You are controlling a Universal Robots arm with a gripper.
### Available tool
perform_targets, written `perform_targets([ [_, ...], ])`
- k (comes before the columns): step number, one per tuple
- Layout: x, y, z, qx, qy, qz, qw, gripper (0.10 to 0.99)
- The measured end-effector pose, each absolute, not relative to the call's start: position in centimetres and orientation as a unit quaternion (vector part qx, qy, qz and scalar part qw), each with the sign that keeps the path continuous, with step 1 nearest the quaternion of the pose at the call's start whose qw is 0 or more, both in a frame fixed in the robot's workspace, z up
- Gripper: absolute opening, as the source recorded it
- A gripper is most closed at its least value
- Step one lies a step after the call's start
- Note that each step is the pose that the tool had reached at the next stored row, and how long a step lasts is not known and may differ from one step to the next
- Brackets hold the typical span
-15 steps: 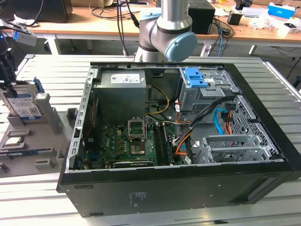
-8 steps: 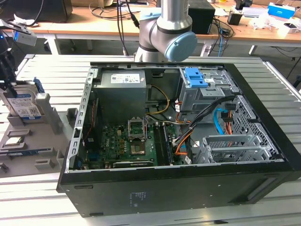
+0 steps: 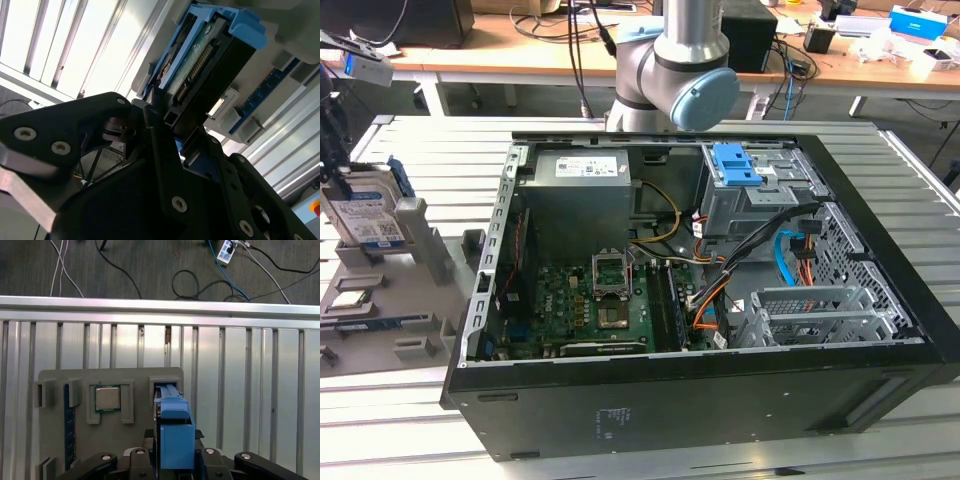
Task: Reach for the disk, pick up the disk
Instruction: 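Pick up the disk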
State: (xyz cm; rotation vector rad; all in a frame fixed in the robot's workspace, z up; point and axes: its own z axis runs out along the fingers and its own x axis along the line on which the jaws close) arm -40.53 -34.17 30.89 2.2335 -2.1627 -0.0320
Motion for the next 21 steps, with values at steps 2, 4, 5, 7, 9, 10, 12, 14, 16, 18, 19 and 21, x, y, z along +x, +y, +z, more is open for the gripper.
perform_targets([
  [2, -40.5, -34.2, 31.5, 0.718, -0.695, -0.010, 0.016, 0.365],
  [4, -40.5, -34.2, 31.8, 0.718, -0.695, -0.010, 0.016, 0.365],
  [5, -40.5, -34.2, 31.9, 0.718, -0.695, -0.010, 0.016, 0.365],
  [7, -40.5, -34.2, 32.6, 0.718, -0.696, -0.010, 0.016, 0.365],
  [9, -40.5, -34.2, 33.2, 0.718, -0.696, -0.010, 0.016, 0.365],
  [10, -40.5, -34.2, 33.3, 0.718, -0.695, -0.010, 0.016, 0.365],
  [12, -40.5, -34.2, 33.6, 0.718, -0.695, -0.010, 0.016, 0.365],
  [14, -40.4, -34.2, 33.9, 0.718, -0.696, -0.010, 0.016, 0.365],
  [16, -40.4, -34.1, 34.4, 0.718, -0.696, -0.010, 0.016, 0.365],
  [18, -40.4, -34.1, 34.8, 0.718, -0.696, -0.010, 0.016, 0.365],
  [19, -40.4, -34.1, 35.0, 0.718, -0.695, -0.010, 0.016, 0.365],
  [21, -40.4, -34.1, 35.2, 0.718, -0.695, -0.010, 0.016, 0.365],
])
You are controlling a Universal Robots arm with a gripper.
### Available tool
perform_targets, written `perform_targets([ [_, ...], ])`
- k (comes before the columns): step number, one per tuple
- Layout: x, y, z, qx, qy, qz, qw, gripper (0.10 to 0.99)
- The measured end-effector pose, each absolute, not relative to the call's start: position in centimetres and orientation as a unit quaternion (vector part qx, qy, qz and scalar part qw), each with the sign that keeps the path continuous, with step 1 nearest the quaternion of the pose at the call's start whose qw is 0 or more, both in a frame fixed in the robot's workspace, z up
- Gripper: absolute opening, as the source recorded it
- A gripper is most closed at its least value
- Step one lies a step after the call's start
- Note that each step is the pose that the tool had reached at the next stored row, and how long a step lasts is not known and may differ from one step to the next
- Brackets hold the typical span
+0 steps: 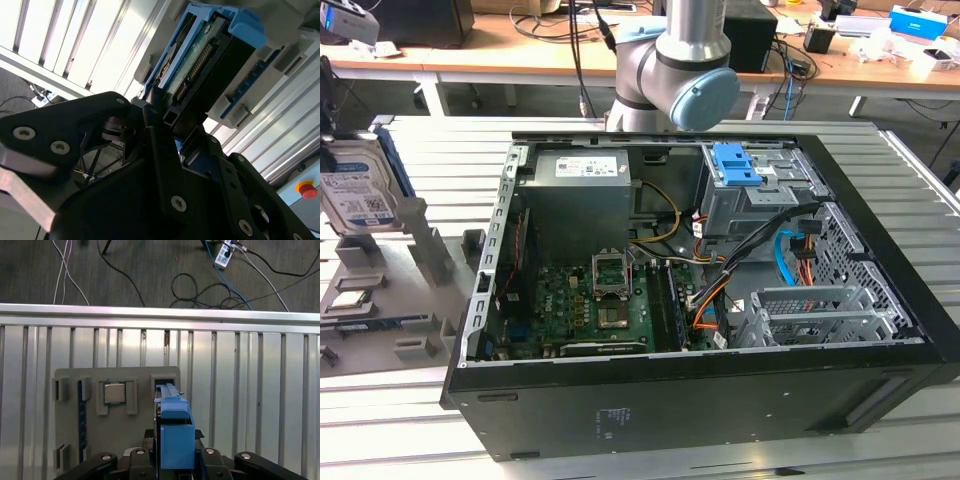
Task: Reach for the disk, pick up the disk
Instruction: 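Pick up the disk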
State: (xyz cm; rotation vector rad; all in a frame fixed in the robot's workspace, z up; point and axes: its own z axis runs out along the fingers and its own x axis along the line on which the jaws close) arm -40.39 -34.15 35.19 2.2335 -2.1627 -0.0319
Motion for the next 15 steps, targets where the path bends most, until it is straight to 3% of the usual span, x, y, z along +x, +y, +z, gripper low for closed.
perform_targets([
  [15, -40.3, -34.1, 37.4, 0.718, -0.696, -0.010, 0.016, 0.365],
])
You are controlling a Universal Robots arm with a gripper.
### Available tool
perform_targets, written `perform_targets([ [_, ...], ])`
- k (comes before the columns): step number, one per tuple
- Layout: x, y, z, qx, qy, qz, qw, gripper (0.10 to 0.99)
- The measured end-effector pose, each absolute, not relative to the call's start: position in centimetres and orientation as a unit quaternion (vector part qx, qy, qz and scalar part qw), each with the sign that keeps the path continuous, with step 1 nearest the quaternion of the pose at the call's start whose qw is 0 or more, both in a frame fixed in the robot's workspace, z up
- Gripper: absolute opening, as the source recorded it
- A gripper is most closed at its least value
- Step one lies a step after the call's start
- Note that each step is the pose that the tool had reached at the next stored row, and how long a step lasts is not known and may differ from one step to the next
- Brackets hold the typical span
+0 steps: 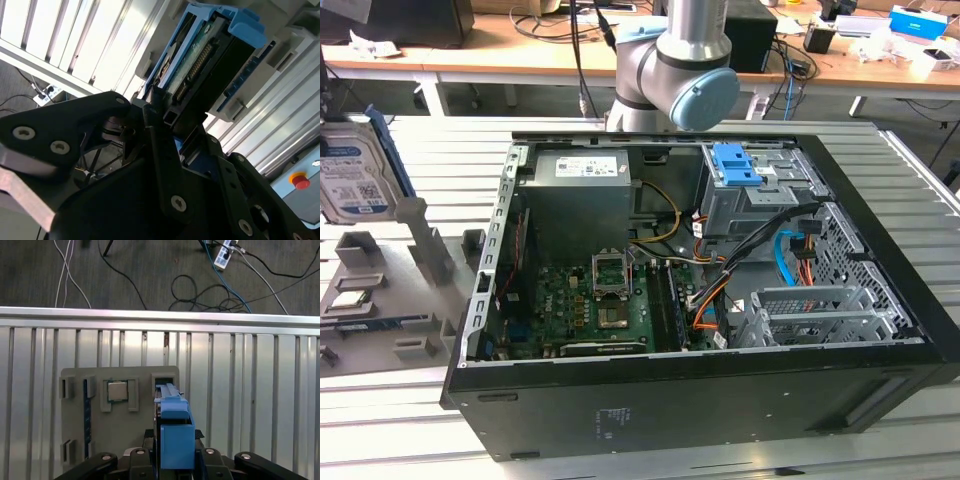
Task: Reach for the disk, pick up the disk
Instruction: 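Pick up the disk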
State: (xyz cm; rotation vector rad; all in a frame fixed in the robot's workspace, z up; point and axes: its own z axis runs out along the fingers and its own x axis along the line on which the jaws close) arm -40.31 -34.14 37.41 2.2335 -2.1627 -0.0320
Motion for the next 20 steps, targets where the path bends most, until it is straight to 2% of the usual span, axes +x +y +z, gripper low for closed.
perform_targets([
  [20, -40.2, -34.1, 42.7, 0.718, -0.695, -0.010, 0.016, 0.365],
])
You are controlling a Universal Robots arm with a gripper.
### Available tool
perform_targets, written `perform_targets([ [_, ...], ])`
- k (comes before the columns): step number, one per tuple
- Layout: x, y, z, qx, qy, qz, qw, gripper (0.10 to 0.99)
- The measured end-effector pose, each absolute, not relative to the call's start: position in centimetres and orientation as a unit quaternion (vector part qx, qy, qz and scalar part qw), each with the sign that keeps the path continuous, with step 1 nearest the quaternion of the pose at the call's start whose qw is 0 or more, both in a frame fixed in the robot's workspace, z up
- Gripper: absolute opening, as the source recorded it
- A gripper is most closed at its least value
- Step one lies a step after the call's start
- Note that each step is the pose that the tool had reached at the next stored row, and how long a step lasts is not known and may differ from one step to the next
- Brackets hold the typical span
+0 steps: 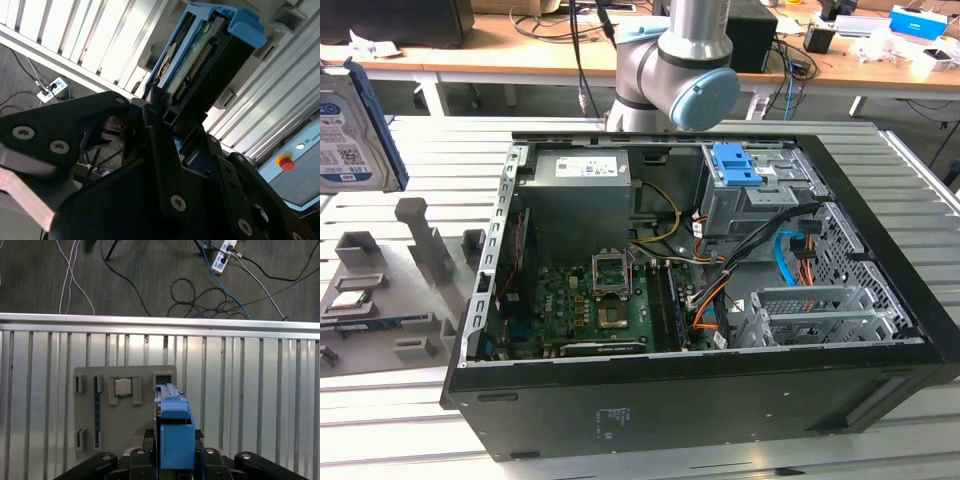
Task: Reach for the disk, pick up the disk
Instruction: 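Pick up the disk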
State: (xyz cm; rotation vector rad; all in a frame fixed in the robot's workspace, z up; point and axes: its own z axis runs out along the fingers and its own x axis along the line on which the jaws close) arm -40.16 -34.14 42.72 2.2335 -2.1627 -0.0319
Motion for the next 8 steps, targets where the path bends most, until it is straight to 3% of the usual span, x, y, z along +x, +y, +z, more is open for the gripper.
perform_targets([
  [8, -40.1, -34.1, 44.2, 0.718, -0.695, -0.010, 0.016, 0.365],
])
